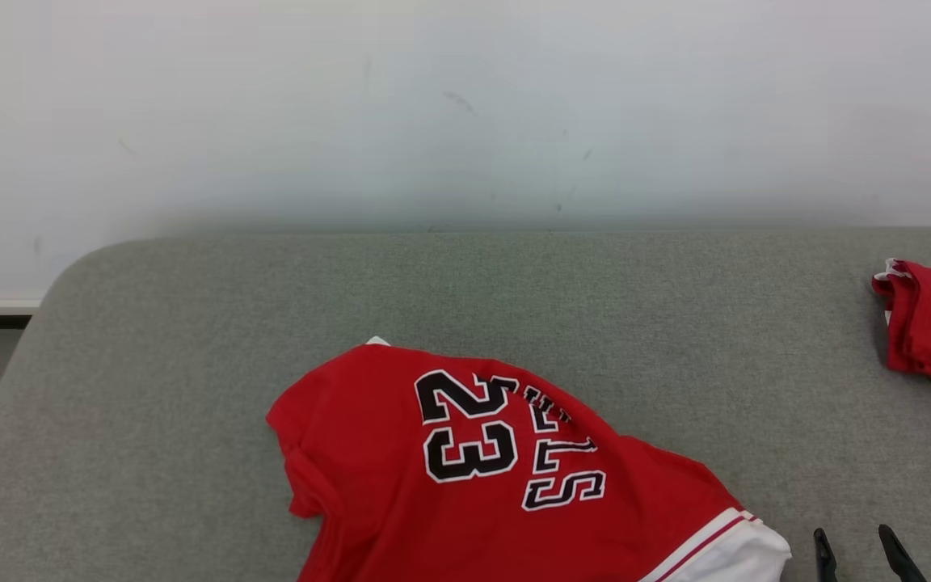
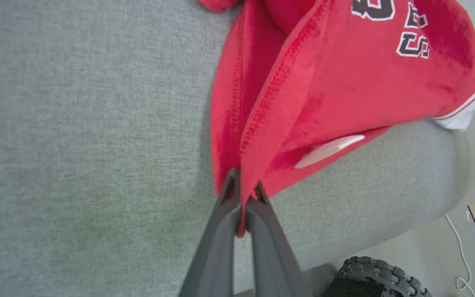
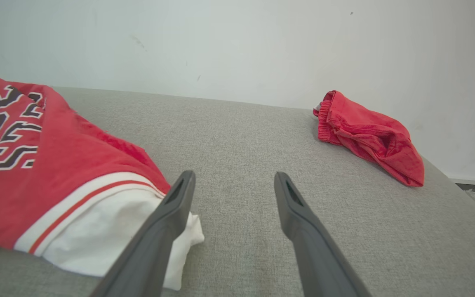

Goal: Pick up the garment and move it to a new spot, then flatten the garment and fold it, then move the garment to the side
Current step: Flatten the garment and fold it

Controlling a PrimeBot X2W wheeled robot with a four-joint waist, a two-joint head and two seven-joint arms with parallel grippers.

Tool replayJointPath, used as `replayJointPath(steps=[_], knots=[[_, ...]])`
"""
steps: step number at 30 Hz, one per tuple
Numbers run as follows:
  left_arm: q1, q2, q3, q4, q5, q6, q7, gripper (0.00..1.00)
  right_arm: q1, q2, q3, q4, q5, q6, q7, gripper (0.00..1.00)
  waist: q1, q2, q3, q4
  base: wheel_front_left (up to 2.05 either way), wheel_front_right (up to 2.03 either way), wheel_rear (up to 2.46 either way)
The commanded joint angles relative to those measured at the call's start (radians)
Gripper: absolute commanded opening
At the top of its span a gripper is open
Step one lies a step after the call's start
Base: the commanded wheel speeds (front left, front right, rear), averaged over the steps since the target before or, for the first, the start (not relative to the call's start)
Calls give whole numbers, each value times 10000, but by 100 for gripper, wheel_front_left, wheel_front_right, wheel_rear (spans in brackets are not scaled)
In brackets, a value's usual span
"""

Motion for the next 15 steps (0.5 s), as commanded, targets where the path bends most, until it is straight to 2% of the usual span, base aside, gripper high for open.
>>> replayJointPath(steps=[1,2,3,4,10,15], knots=[[119,3,42,111,-48,4,-45,0,128,-20,-30,-11,-4,-27,-29,100,-1,0,-8,-8,0,0,0],[124,8,54,193,-63,9,-87,5,146,-22,-43,-17,-14,-27,-29,100,-1,0,-14,-10,0,0,0],[130,-9,94,221,-104,27,-139,40,161,-20,-52,-25,-19,-27,-30,100,-1,0,-21,-10,0,0,0],[144,-36,160,234,-168,50,-208,100,169,-20,-55,-26,-22,-27,-29,100,-1,0,-29,-11,0,0,0],[430,358,530,-39,-458,481,-163,100,144,-21,2,5,23,-27,-30,100,-1,0,-80,-105,0,0,0],[386,926,1197,-814,-186,1401,-590,100,184,-21,3,-50,32,-27,-29,100,-1,0,-85,-220,0,0,0]])
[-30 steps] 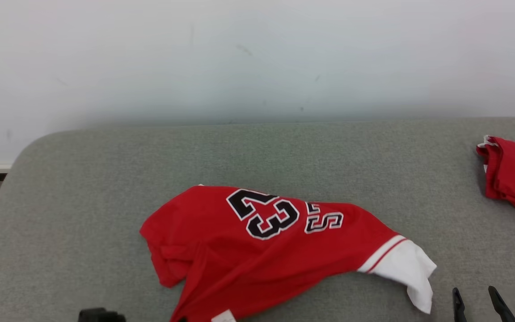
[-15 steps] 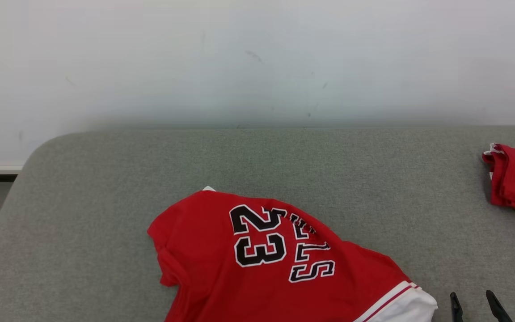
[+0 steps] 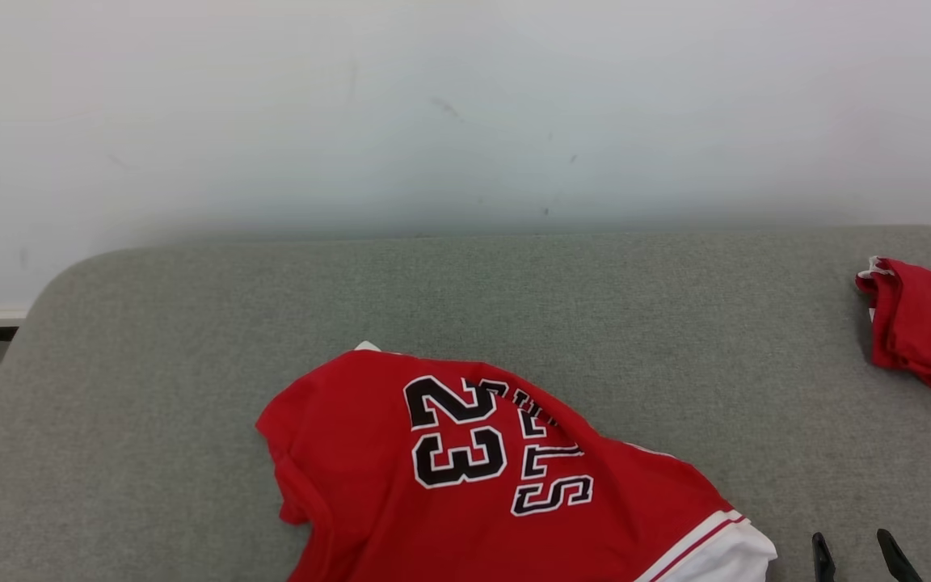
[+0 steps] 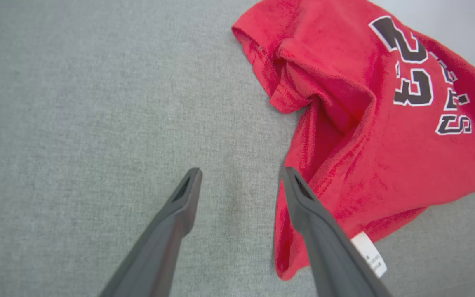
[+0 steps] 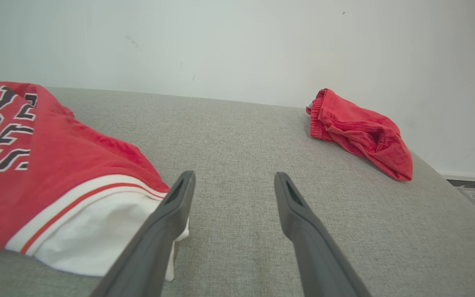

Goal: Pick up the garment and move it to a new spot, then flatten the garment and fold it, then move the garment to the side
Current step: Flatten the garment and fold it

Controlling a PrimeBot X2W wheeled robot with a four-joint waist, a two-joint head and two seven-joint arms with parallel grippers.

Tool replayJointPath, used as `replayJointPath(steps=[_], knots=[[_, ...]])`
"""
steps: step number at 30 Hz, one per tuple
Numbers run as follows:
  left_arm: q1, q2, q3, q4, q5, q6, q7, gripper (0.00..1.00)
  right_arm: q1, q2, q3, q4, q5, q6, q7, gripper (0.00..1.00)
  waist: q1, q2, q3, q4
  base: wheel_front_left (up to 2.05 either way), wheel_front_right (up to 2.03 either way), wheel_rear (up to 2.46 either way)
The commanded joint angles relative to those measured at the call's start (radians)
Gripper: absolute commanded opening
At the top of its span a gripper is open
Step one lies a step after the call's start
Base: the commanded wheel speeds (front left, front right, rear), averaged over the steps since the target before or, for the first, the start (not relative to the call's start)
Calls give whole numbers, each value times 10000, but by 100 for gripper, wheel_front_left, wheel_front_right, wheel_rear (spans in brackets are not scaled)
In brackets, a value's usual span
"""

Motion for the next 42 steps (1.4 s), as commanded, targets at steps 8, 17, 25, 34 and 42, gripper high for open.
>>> replayJointPath(steps=[8,17,25,34,42], knots=[[-1585,22,-239,-1907,1104,456,500,100,-165,-21,127,-25,-43,-27,-27,100,0,0,95,-406,0,0,0],[-5015,-1183,-1979,-1216,3010,-307,2270,100,-575,-23,431,-63,258,-27,-27,100,0,0,779,-1335,0,0,0],[-7463,-1997,-3383,610,4223,-1537,3259,100,-840,-16,459,-139,308,-27,-27,100,0,0,1474,-2052,0,0,0],[-9257,-2246,-5590,2291,4767,-1871,3519,100,-1142,-19,642,-196,348,-27,-28,100,0,0,1972,-2469,0,0,0],[-10149,-2265,-6936,2689,4312,-1857,3934,100,-1319,-18,705,-202,266,-27,-28,100,0,0,2238,-2629,0,0,0]])
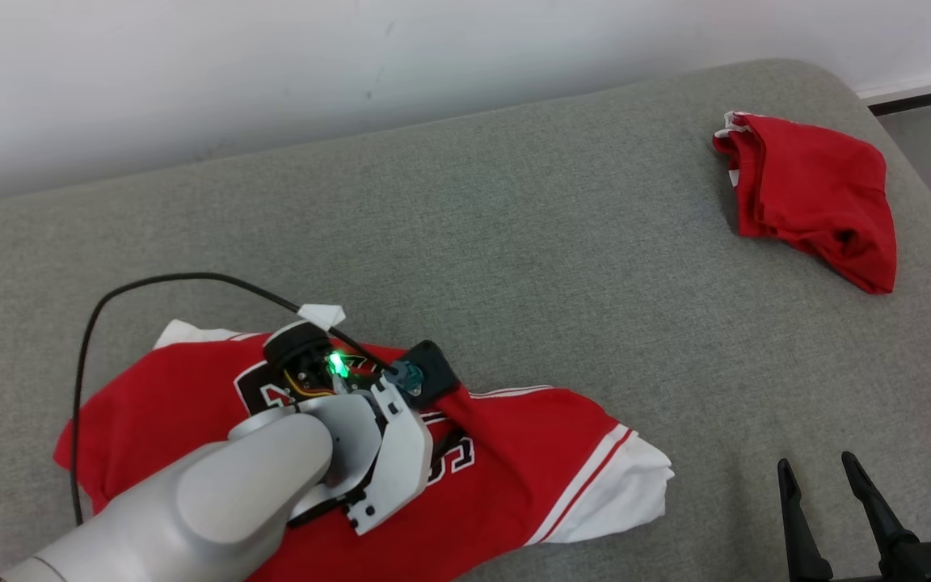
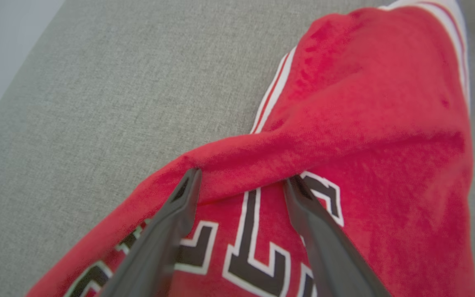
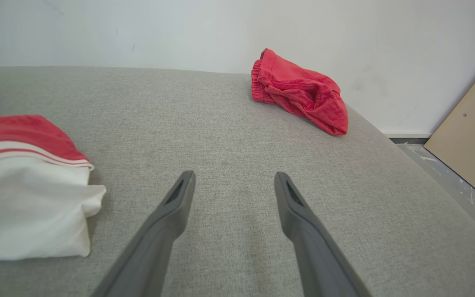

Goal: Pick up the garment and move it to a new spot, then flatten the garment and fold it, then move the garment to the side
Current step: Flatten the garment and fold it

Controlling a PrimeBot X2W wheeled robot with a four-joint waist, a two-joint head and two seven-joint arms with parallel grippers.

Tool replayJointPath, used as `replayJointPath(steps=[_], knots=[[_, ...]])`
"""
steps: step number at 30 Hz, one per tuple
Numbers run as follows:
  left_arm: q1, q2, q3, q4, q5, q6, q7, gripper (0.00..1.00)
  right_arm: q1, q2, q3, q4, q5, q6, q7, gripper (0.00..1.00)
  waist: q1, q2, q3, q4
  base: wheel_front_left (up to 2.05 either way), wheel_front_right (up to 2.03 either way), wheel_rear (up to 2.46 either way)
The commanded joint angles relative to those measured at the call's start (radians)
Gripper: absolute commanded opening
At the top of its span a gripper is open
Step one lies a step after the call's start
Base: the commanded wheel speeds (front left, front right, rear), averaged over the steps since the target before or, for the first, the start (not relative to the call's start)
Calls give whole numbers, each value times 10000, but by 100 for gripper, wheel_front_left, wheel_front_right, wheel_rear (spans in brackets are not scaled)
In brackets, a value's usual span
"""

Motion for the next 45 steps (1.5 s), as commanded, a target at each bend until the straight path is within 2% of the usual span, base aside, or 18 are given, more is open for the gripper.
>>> replayJointPath(steps=[1,3,4,5,6,11,15,22,25,28,29,31,38,45], knots=[[-58,-9,-16,53,-50,22,32,100,-151,-16,2,-15,-73,-27,-27,100,-1,-1,43,-41,0,0,0],[23,-70,-58,199,-154,21,41,100,-165,-17,35,-13,-51,-27,-27,100,-1,-1,98,-98,0,0,0],[136,-99,-66,280,-175,21,102,74,-166,-17,48,-16,-31,-27,-27,100,-1,-1,119,-121,0,0,0],[306,-147,-76,289,-110,21,152,3,-182,-17,65,-16,-11,-27,-27,100,-1,-1,136,-145,0,0,0],[404,-158,-80,293,3,21,174,0,-191,-17,74,-13,5,-27,-27,100,-1,-1,146,-166,0,0,0],[559,-40,-91,394,236,20,103,0,-115,-17,-50,-8,-4,-27,-27,100,-1,-1,116,-148,0,0,0],[-48,-50,24,937,223,35,-841,0,-68,-16,-85,37,-26,-27,-27,100,-1,-1,23,-83,0,0,0],[-564,-463,494,2216,713,981,-2596,0,-103,-19,-11,79,-31,-27,-28,100,-1,-1,-116,-83,0,0,0],[-650,-618,584,2830,831,1371,-2922,0,-67,-17,6,103,-89,-27,-27,100,-1,-1,-157,-113,0,0,0],[-605,-762,594,3383,754,1498,-3107,0,-57,-17,9,115,-120,-27,-27,100,-1,-1,-183,-151,0,0,0],[-581,-826,585,3516,740,1472,-3201,29,-51,-17,4,124,-124,-27,-27,100,-1,-1,-189,-155,0,0,0],[-471,-978,623,3768,614,1405,-3394,100,-10,-16,-14,154,-128,-27,-27,100,-1,-1,-217,-138,0,0,0],[-10,-1412,1481,4133,-304,1691,-4209,100,133,-19,-243,90,-174,-27,-28,100,-1,-1,-524,251,0,0,0],[1120,-1278,2755,3223,-1227,2462,-4659,100,353,-19,-787,-333,-350,-27,-26,100,-1,-1,-1191,1070,0,0,0]])
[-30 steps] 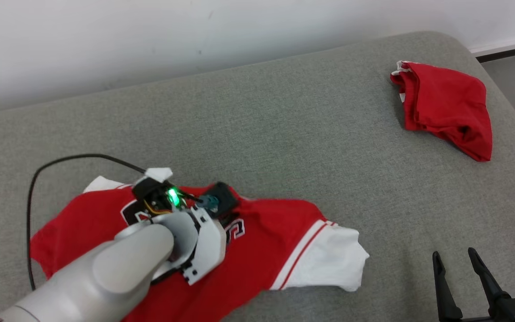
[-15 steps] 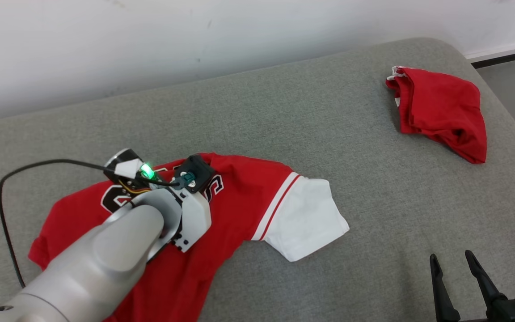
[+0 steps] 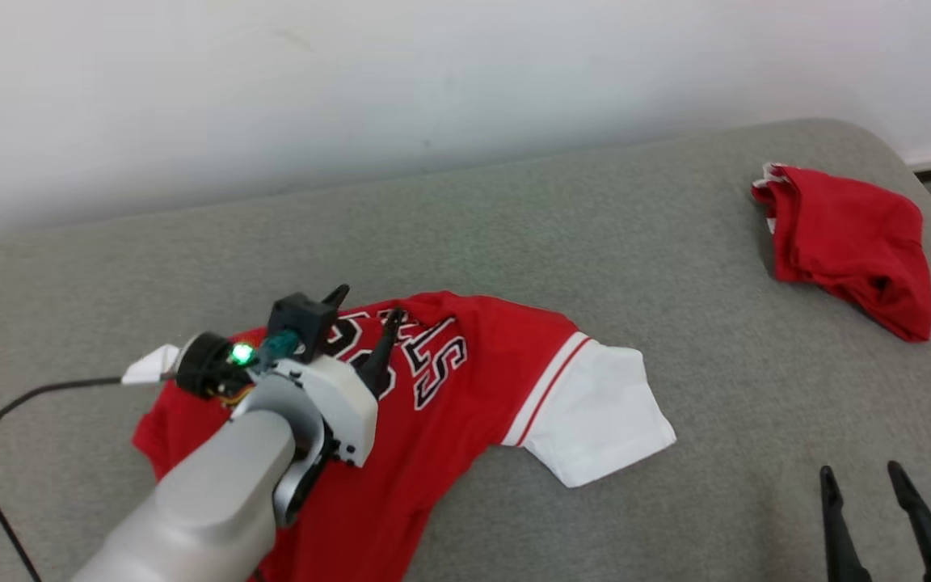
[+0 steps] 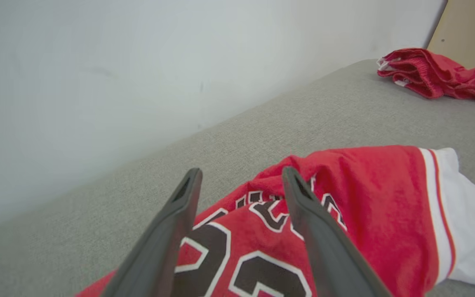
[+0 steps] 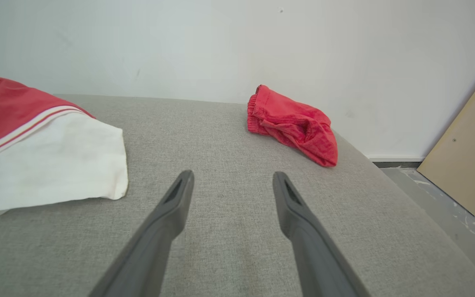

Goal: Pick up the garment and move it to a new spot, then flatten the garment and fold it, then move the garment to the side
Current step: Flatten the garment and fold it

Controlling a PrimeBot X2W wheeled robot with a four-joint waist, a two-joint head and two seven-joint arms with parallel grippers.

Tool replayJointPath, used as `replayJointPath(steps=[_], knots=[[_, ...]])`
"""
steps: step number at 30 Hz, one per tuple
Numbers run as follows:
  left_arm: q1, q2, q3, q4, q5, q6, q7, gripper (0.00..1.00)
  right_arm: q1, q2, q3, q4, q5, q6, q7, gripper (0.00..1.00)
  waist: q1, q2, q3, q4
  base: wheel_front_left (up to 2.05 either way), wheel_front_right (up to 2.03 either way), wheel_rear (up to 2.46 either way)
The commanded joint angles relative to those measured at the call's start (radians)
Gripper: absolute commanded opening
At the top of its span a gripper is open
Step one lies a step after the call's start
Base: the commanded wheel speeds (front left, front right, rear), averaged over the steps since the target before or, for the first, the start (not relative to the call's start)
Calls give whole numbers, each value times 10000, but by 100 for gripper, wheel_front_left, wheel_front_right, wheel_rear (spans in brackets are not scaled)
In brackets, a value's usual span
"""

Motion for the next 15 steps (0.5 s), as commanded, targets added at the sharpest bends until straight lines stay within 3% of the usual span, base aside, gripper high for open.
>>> replayJointPath(steps=[1,12,15], knots=[[380,117,199,-236,-148,135,-61,100,82,-32,-88,-106,-51,-27,-28,100,0,0,-381,417,0,0,0],[4381,775,2993,-4422,887,1737,-55,100,83,-223,-392,-711,-268,-27,-28,100,0,0,-1445,1874,0,0,0],[5503,776,3747,-5218,1332,1923,-55,100,21,-232,-270,-748,-261,-27,-28,100,0,0,-1564,2153,0,0,0]])
